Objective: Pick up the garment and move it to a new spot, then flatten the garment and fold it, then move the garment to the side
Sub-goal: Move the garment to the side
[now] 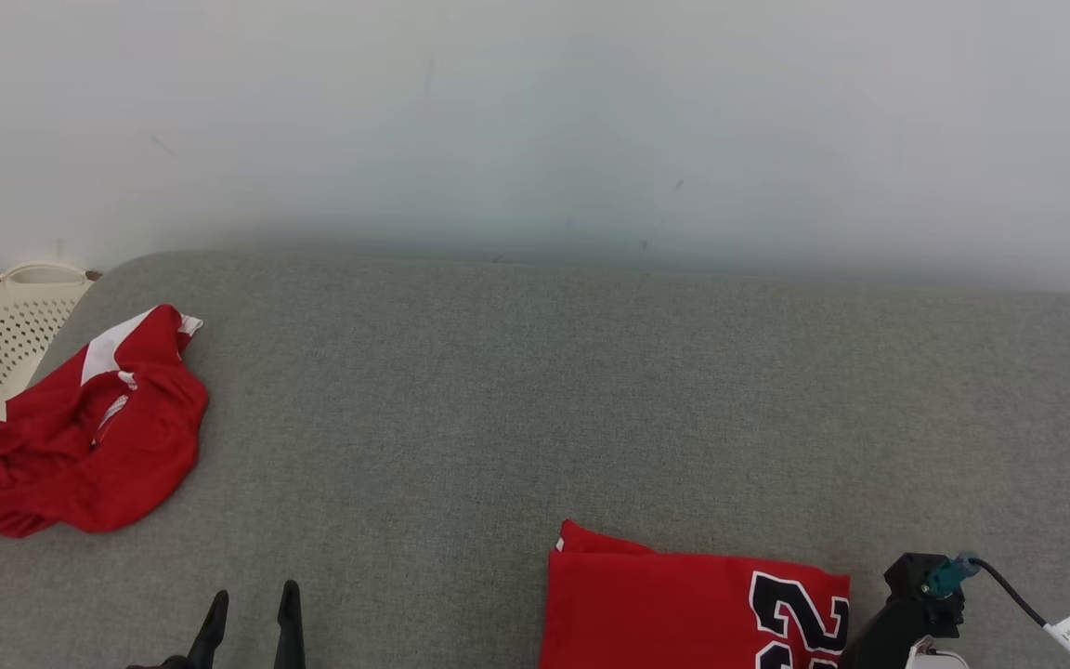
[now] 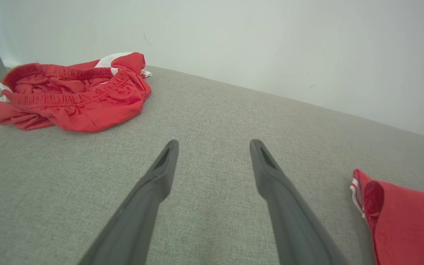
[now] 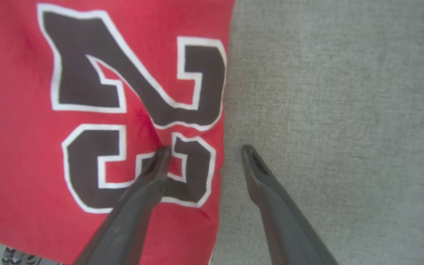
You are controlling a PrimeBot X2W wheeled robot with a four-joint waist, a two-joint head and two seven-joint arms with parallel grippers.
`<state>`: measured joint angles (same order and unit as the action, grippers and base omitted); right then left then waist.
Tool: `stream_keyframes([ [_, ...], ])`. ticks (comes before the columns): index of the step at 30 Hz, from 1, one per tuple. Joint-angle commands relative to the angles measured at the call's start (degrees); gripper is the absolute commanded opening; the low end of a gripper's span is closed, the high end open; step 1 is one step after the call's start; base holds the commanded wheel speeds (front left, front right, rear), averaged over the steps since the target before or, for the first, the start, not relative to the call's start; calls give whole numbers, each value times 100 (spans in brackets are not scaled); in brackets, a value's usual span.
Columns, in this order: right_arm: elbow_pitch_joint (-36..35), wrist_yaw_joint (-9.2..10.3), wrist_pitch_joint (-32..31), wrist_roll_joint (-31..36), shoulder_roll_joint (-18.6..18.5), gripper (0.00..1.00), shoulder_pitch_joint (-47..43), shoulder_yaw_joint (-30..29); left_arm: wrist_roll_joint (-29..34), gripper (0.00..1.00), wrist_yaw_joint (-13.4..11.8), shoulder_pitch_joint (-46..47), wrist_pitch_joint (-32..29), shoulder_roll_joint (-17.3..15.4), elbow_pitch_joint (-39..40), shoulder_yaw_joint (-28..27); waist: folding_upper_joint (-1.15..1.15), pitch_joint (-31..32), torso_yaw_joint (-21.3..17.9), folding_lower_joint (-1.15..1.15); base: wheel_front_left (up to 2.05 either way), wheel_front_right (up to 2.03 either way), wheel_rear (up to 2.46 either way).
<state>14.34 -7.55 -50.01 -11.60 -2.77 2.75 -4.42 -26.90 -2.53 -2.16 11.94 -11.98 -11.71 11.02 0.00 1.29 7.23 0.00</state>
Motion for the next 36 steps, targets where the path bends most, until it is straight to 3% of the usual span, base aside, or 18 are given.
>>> stream_keyframes([
  [1,91,14,12,-93,0,100,65,43,43,100,-29,-68,-38,-10,83,18,0,-62,57,0,0,0,0],
  [4,241,12,101,-129,20,100,145,223,56,100,-79,-152,-137,-19,260,59,0,-90,86,0,0,0,0],
  [5,274,0,162,-117,27,79,183,279,51,100,-94,-170,-155,-26,309,65,0,-94,95,0,0,0,0],
  [7,328,0,295,-27,27,5,236,377,33,100,-93,-200,-194,-47,395,66,0,-97,109,0,0,0,0],
  [8,367,0,345,30,25,0,262,422,24,100,-104,-226,-214,-57,432,65,0,-99,110,0,0,0,0],
  [14,580,7,691,424,1,0,611,562,4,100,-139,-320,-221,-113,619,60,0,-135,19,0,0,0,0],
  [18,785,7,924,621,-101,0,964,711,-47,100,-174,-444,-155,-92,746,26,0,-163,-279,0,0,0,0],
  [26,1437,14,1520,638,-1222,0,1667,731,16,100,-150,-341,-259,-132,1078,168,0,-237,-621,0,0,0,0],
  [27,1437,14,1520,638,-1222,0,1667,731,16,100,-150,-341,-259,-132,1078,168,0,-237,-621,0,0,0,0],
  [28,1614,15,1674,661,-1661,0,1813,693,48,100,-121,-293,-320,-212,1173,177,0,-292,-613,0,0,0,0],
  [31,1780,14,1834,657,-1970,0,1947,606,83,100,-108,-235,-380,-277,1295,179,0,-398,-577,0,0,0,0],
  [36,2170,14,2119,699,-2550,0,2264,-6,153,100,-119,-112,-494,-431,1669,157,0,-766,-467,0,0,0,0],
])
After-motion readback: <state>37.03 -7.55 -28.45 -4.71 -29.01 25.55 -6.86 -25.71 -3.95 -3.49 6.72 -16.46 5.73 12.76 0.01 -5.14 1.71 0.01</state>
